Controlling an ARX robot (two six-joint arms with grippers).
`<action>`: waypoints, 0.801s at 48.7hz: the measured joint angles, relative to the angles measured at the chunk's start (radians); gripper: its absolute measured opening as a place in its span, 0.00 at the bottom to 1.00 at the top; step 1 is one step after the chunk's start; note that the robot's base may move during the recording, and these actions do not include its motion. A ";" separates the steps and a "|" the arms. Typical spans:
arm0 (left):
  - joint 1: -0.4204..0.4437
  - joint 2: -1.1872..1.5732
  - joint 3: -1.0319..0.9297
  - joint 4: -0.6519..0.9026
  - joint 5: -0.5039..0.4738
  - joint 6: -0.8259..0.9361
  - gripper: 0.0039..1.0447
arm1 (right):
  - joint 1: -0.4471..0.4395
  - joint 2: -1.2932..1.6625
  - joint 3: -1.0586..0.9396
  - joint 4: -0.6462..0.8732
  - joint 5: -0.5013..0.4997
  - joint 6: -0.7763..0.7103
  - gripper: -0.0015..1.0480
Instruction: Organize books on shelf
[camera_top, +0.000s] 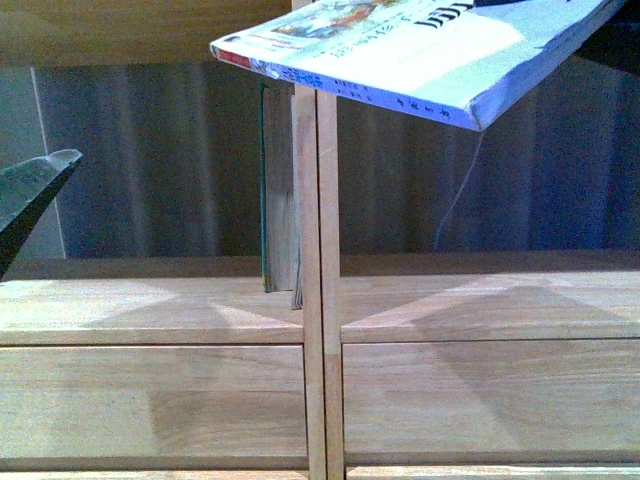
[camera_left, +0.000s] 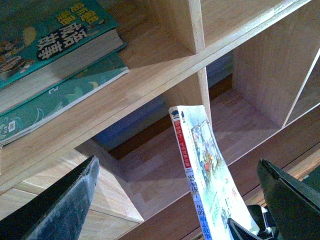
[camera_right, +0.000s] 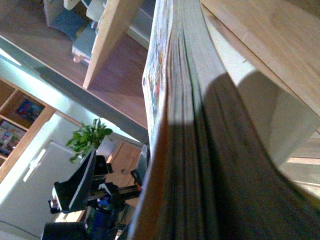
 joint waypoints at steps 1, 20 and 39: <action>-0.006 0.004 0.005 0.000 -0.003 0.001 0.93 | 0.002 -0.003 -0.001 0.000 0.000 0.000 0.07; -0.092 0.059 0.075 -0.024 -0.048 0.035 0.93 | 0.119 -0.056 -0.038 0.008 -0.026 -0.024 0.07; -0.135 0.057 0.085 -0.048 -0.054 0.076 0.93 | 0.156 -0.055 -0.052 0.002 -0.021 -0.053 0.07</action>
